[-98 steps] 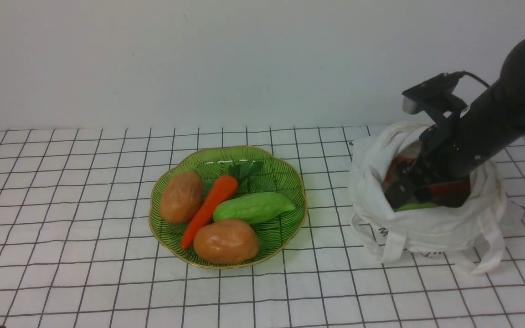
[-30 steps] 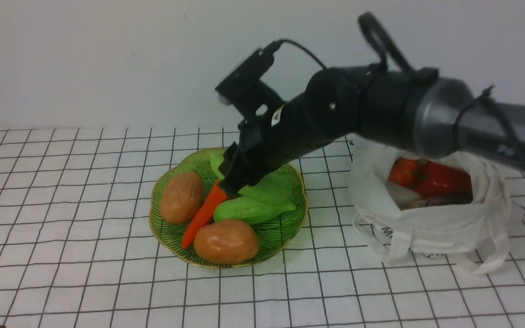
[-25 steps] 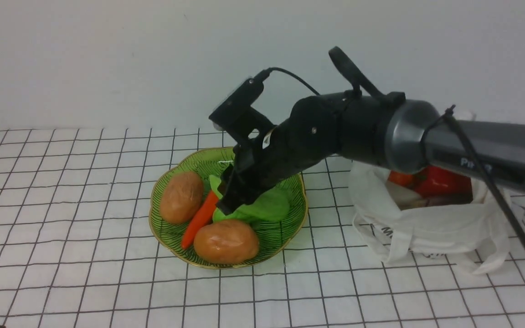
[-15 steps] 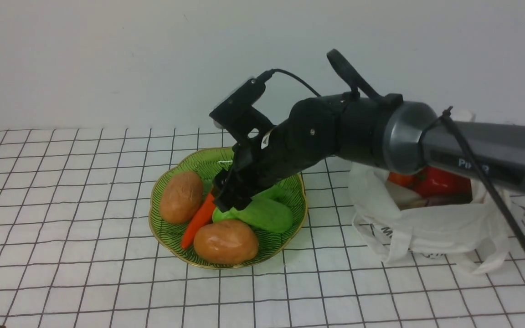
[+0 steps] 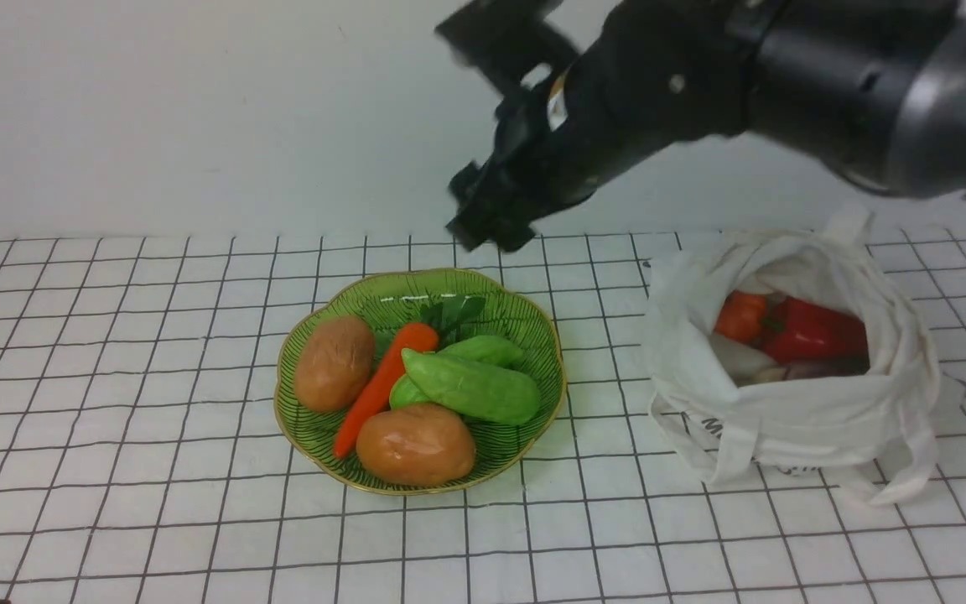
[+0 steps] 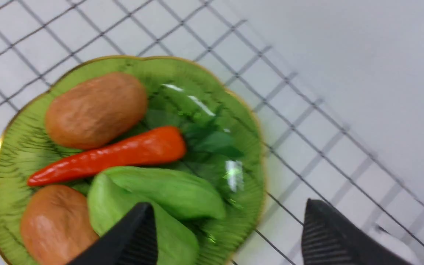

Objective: Take vegetables from bag on white checkered tablecloth place on plate.

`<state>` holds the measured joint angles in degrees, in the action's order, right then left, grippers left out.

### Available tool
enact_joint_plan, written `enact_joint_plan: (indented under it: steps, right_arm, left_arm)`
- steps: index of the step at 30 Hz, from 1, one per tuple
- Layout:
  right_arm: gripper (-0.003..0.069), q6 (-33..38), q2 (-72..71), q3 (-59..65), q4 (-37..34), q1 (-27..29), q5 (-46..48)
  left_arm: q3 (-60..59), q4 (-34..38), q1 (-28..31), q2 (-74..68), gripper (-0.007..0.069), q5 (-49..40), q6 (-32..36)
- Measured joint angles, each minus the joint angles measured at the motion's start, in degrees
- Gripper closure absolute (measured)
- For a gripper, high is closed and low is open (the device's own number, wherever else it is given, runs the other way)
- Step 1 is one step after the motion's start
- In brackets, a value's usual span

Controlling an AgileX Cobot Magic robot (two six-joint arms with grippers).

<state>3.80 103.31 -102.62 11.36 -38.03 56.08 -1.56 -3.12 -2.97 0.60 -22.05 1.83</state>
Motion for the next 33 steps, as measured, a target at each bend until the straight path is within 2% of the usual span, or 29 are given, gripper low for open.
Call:
enact_joint_plan:
  steps: [1, 2, 5, 7, 9, 14, 19, 20, 24, 25, 26, 28, 33]
  right_arm:
    - [0.0260, -1.7, -1.7, -0.7, 1.4, 0.0, 2.3]
    - [0.0343, -3.8, -4.4, -1.9, 4.2, 0.0, 7.6]
    - [0.0530, -6.0, -11.7, -2.6, 7.6, 0.0, 14.2]
    - [0.0616, -7.7, -16.7, -2.6, 8.6, 0.0, 15.5]
    - [0.0655, -9.4, -22.5, -2.6, 8.8, 0.0, 16.0]
    - [0.0671, -14.0, -35.1, 0.4, 8.3, 0.0, 16.3]
    - [0.0671, -16.5, -57.4, 17.3, 8.1, 0.0, 13.5]
    - [0.0671, -16.5, -58.3, 18.1, 8.1, 0.0, 13.1]
    - [0.0671, -17.8, -76.0, 37.8, 7.9, 0.0, 0.2]
    - [0.0671, -20.0, -83.2, 45.4, 7.8, 0.0, -6.7]
    - [0.0671, -20.0, -84.1, 45.4, 7.8, 0.0, -7.6]
    - [0.0671, -25.2, -94.0, 56.2, 9.0, 0.0, -17.1]
    - [0.0671, -32.0, -100.6, 67.4, 13.0, 0.0, -22.8]
  left_arm:
    - [0.0, 0.0, 0.0, 0.0, 0.0633, 0.0, 0.0]
    - [0.0, 0.0, 0.0, 0.0, 0.0633, 0.0, 0.0]
    - [0.0, 0.0, 0.0, 0.0, 0.0633, 0.0, 0.0]
    - [0.0, 0.0, 0.0, 0.0, 0.0633, 0.0, 0.0]
    - [0.0, 0.0, 0.0, 0.0, 0.0633, 0.0, 0.0]
    - [0.0, 0.0, 0.0, 0.0, 0.0633, 0.0, 0.0]
    - [0.0, 0.0, 0.0, 0.0, 0.0633, 0.0, 0.0]
    - [0.0, 0.0, 0.0, 0.0, 0.0633, 0.0, 0.0]
    - [0.0, 0.0, 0.0, 0.0, 0.0633, 0.0, 0.0]
    - [0.0, 0.0, 0.0, 0.0, 0.0633, 0.0, 0.0]
    - [0.0, 0.0, 0.0, 0.0, 0.0633, 0.0, 0.0]
    - [0.0, 0.0, 0.0, 0.0, 0.0633, 0.0, 0.0]
    - [0.0, 0.0, 0.0, 0.0, 0.0633, 0.0, 0.0]
